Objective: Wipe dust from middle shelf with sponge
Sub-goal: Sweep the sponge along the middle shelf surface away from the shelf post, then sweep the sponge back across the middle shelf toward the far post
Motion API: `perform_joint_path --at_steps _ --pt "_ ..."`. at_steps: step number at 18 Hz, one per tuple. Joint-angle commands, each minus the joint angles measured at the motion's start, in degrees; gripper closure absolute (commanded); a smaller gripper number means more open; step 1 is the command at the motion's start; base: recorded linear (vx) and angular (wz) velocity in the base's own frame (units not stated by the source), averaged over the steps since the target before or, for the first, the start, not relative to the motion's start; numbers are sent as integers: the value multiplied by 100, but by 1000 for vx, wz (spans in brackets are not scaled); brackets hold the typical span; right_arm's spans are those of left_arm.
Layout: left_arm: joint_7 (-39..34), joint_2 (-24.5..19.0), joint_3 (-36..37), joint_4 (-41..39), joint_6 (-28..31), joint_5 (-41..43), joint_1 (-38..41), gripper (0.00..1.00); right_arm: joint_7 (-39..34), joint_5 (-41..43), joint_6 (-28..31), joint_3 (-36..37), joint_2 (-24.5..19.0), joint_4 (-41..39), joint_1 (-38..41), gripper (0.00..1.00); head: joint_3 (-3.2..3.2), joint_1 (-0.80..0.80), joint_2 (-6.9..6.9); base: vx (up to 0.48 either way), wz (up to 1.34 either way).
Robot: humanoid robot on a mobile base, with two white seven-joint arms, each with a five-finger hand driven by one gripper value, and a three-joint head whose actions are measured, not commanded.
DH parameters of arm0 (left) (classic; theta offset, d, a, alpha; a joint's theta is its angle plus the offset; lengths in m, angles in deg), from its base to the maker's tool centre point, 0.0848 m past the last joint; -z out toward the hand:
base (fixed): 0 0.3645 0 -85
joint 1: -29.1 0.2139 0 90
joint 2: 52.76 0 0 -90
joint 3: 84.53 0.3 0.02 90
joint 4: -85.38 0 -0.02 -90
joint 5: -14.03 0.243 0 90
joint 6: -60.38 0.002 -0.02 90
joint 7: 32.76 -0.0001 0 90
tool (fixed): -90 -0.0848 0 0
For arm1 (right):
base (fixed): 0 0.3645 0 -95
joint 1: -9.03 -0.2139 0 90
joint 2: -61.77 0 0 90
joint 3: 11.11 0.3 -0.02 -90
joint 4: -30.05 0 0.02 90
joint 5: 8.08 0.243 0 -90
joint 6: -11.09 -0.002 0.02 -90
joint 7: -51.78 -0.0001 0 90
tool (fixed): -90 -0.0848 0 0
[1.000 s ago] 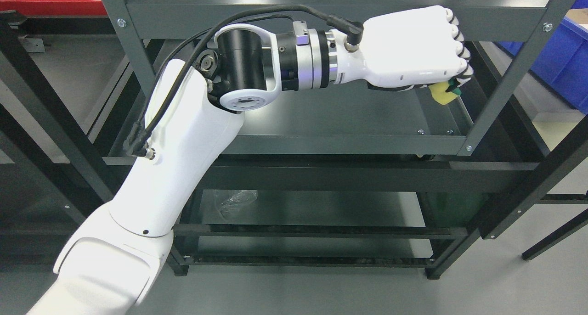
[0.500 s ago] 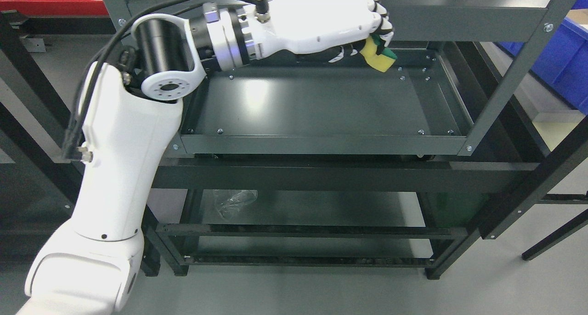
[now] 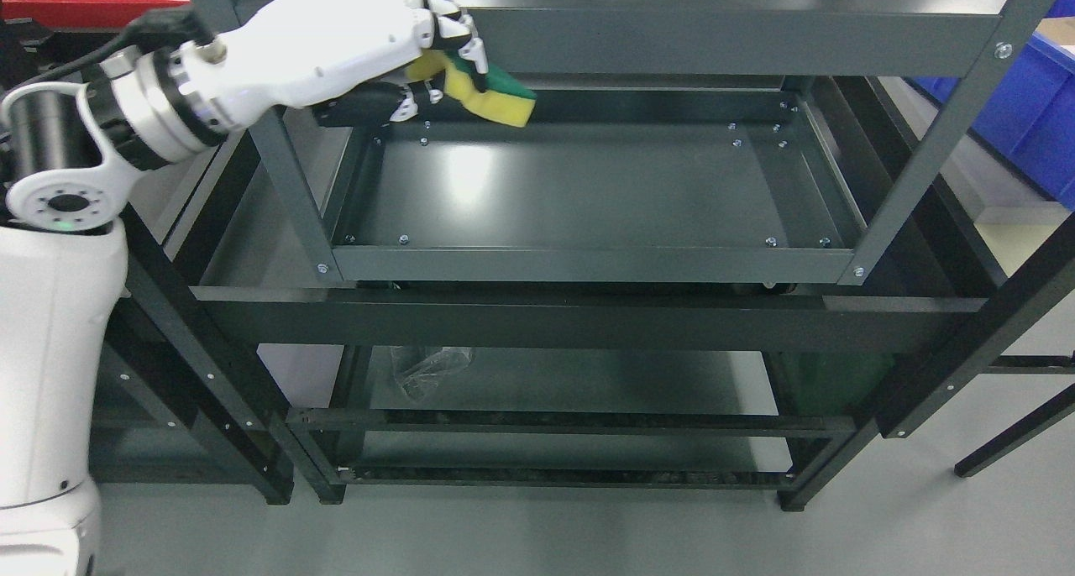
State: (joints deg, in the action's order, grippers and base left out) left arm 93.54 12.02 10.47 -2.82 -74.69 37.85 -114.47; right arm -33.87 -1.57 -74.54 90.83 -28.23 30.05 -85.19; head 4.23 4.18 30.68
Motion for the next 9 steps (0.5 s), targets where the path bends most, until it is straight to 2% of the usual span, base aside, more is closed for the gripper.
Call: perform_joint_path --at_steps 1,3,5,8,9 --pt "0 -2205 -1799 -163 7 -965 1075 98 -14 0 3 1 100 -100 0 0 0 0 0 0 0" --pt "-9 -2259 -1844 -154 7 -1037 1138 98 -14 0 3 1 100 -100 0 0 0 0 0 0 0" --pt "-9 -2092 -1687 -207 7 -1255 1050 98 -14 0 3 1 100 -100 0 0 0 0 0 0 0" --pt "0 -1470 -601 -251 7 -1344 525 98 -14 0 3 1 100 -100 0 0 0 0 0 -8 20" --pt "43 -998 -57 -251 7 -1275 227 99 -14 0 3 1 100 -100 0 0 0 0 0 -6 24"
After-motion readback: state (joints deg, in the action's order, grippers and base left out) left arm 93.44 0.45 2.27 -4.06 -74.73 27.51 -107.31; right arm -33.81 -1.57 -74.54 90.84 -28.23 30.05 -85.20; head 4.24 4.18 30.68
